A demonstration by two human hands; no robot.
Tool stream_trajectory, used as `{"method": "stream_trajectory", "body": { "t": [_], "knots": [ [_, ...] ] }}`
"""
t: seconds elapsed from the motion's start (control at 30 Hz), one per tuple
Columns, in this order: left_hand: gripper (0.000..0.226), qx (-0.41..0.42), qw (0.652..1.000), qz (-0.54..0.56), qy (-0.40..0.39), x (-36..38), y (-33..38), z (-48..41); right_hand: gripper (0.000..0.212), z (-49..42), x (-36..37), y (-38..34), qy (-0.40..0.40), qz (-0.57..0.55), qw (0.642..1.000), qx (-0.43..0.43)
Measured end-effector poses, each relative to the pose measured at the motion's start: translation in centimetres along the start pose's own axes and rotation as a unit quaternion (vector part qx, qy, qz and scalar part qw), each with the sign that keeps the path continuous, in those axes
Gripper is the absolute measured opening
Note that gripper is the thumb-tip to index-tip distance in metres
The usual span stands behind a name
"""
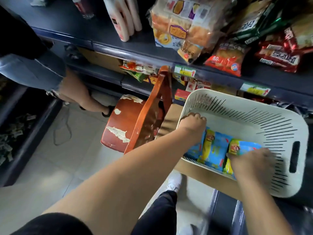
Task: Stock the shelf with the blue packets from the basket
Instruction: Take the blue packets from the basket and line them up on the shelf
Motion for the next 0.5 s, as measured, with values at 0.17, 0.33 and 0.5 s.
{"method": "stream_trajectory", "body": {
  "t": [0.17,0.33,0.5],
  "knots": [
    [0.043,0.022,1.0,-0.001,0.005,-0.9,0.4,0.6,0.046,1.6,-1.3,-1.2,-0.075,-0.101,0.991,-0.039],
    [0.026,0.037,0.995,0.095,-0.017,-3.4,0.4,2.0,0.032,1.4,-3.2,-0.5,-0.054,-0.157,0.982,-0.088],
    [0.021,0.037,0.961,0.263,0.073,-8.8,1.0,4.9,0.025,2.7,-9.2,0.1,-0.027,-0.299,0.948,-0.102]
  ]
}}
Point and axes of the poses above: each hand's wrist, its own z-axis away from the middle knuckle, its own x-axis out of the palm, y = z × x, the point moved 5 cm from there along -z, towards the middle knuckle, and after that the axes turned 8 degrees about z, right-handed, at the moved point
